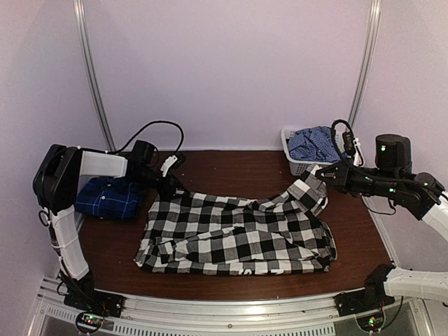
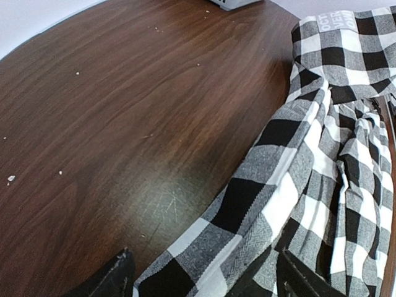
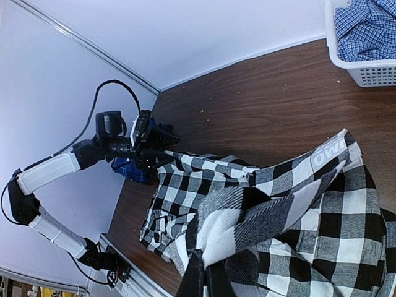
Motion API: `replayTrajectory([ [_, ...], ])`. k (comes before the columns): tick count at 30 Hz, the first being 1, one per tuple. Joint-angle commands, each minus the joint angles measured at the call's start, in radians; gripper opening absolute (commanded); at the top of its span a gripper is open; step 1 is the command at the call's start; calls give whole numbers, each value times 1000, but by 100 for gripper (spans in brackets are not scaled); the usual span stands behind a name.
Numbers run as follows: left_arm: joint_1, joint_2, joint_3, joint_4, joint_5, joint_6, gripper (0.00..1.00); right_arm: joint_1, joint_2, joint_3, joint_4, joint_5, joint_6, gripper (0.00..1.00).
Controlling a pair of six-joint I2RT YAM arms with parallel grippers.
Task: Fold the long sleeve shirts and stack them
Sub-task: Pick up the 1/3-folded shirt from the center of the board.
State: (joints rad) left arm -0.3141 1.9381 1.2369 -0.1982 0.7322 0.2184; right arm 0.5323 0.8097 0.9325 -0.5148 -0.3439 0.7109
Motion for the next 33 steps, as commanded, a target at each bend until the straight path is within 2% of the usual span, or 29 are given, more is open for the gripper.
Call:
replayTrajectory([
  [1,6,33,56,-78,10,90,76,5,9,26,6,-17,2,0],
  [7,6,62,79,-103,6,97,54,6,17,6,22,-17,-1,0],
  [12,6,58,82,-109,30,96,27,6,13,1,21,-12,0,0],
  [16,6,43,77,-104,40,81,9,6,14,11,0,7,-8,0],
  [20,6,-3,22,-54,36,27,0,6,9,27,-30,17,-14,0],
  [28,-3,-256,-257,205,-53,-125,0,8,-34,28,-91,5,23,0],
  [30,-35,-318,-321,286,-110,-157,0,9,-53,10,-99,-1,38,0],
  [33,-87,-382,-383,313,-192,-176,0,12,-88,-18,-115,0,62,0],
])
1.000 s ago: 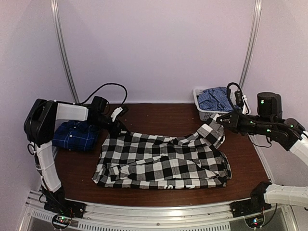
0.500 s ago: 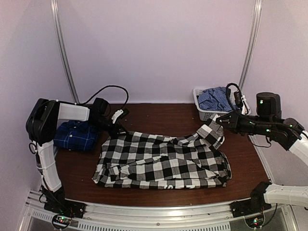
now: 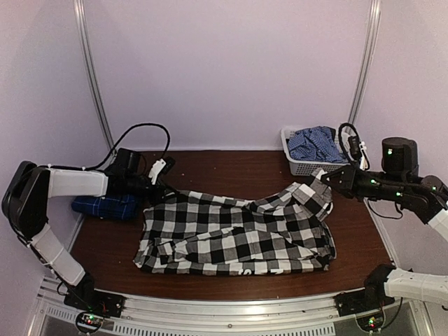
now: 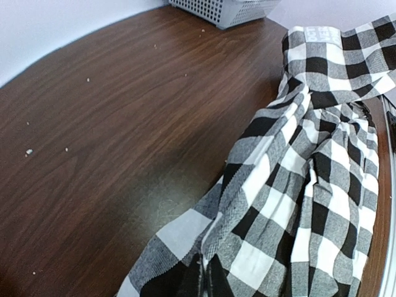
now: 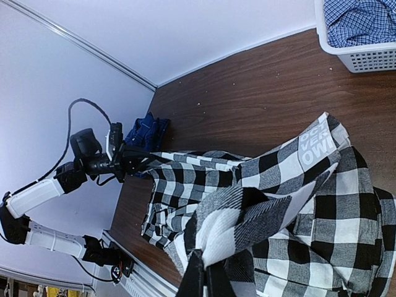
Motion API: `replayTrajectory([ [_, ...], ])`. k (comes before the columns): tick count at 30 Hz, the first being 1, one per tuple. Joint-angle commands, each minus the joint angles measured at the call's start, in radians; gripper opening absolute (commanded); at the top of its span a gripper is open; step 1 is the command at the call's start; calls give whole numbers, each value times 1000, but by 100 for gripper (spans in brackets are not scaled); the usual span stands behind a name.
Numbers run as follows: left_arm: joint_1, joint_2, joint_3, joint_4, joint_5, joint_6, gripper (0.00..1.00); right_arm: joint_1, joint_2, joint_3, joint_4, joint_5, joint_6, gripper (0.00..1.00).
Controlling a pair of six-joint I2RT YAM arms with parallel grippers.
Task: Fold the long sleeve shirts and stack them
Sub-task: Pick up the 1/3-folded shirt from the center of the board, then fold the 1/3-folded shirt at the center of the board.
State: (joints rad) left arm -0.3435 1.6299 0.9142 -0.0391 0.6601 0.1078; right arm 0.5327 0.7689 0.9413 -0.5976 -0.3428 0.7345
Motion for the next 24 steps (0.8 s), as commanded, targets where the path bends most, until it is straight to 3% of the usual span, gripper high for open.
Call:
replayTrajectory([
  [1,-75,-89,-75,154,-158,-66,0,12,-62,-38,-35,-1,48,0],
  [13,-136,-167,-214,190,-378,-105,4,23,-194,-160,-70,2,127,0],
  [24,-205,-198,-325,208,-405,-193,15,29,-223,-217,-102,28,146,0],
])
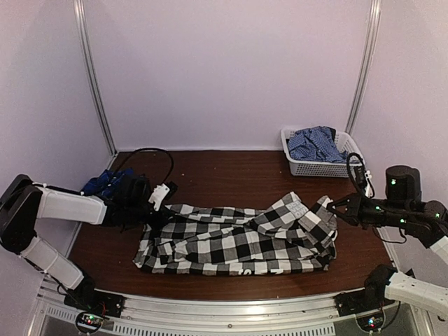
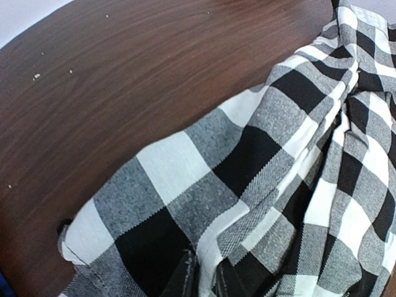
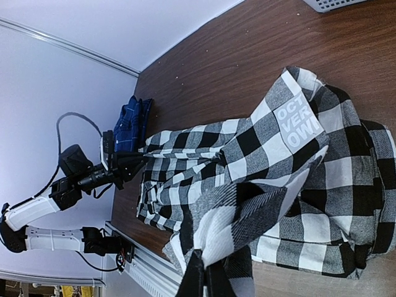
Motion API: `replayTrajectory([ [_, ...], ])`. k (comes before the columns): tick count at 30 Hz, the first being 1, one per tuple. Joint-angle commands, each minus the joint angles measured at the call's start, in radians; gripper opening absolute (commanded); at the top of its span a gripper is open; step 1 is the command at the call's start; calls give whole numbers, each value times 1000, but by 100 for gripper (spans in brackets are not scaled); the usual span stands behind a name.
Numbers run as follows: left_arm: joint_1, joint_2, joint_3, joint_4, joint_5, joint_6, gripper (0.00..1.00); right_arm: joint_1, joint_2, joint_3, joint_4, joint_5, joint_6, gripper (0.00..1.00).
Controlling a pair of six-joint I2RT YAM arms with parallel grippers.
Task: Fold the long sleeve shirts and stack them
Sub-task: Fold the 1/3-folded shirt at the center of the board.
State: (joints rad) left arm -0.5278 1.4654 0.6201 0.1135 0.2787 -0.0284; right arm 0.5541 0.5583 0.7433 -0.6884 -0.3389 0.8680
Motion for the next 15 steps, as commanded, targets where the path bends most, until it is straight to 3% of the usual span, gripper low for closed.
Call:
replayTrajectory([
  [1,-23,-42,-40,58,-17,-68,18,8,-12,-25,-10,24,14,0],
  [9,-27,-129,-94,92,37,-123,43,20,0,-39,17,32,24,0],
  [15,-28,-110,-54,177,127,-170,52,40,10,-13,38,40,35,0],
])
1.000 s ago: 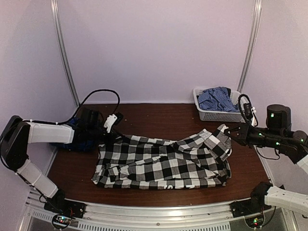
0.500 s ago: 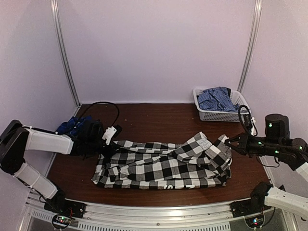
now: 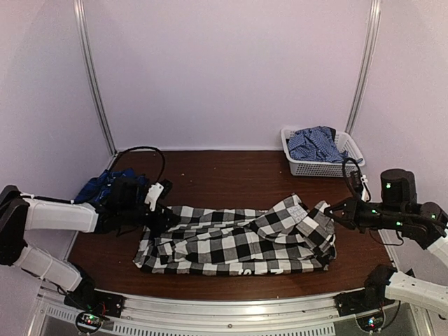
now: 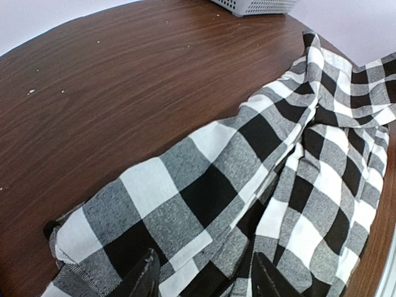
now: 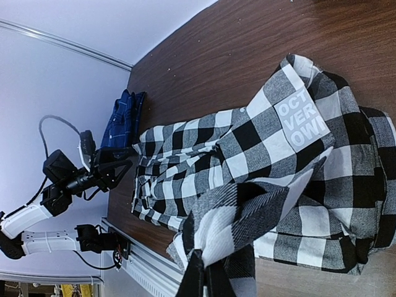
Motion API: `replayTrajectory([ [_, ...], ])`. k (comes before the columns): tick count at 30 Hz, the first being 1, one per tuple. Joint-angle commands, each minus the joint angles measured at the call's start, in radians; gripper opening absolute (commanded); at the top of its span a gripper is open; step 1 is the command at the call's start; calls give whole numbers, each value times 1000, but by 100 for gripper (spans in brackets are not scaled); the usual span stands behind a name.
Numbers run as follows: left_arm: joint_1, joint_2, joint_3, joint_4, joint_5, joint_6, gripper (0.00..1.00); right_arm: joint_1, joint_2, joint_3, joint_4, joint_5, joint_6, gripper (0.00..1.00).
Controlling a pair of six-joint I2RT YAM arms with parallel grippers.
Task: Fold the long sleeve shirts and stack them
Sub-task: Fold the 1/3-folded shirt at the center of the board.
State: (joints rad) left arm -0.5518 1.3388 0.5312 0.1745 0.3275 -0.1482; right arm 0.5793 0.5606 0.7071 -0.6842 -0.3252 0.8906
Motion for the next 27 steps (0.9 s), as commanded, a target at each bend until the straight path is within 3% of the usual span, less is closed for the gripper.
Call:
replayTrajectory([
  [1,-3,43,55,126,91,-64,52,17,11,34,40,26,15,0],
  [10,-46,312,253,138,75,-140,41,30,31,139,21,27,30,0],
  [15,-135,443,339,69,-36,-106,37,31,3,158,-28,48,45,0],
  [27,-275,507,311,-25,-301,-38,36,33,16,39,-67,80,19,0],
])
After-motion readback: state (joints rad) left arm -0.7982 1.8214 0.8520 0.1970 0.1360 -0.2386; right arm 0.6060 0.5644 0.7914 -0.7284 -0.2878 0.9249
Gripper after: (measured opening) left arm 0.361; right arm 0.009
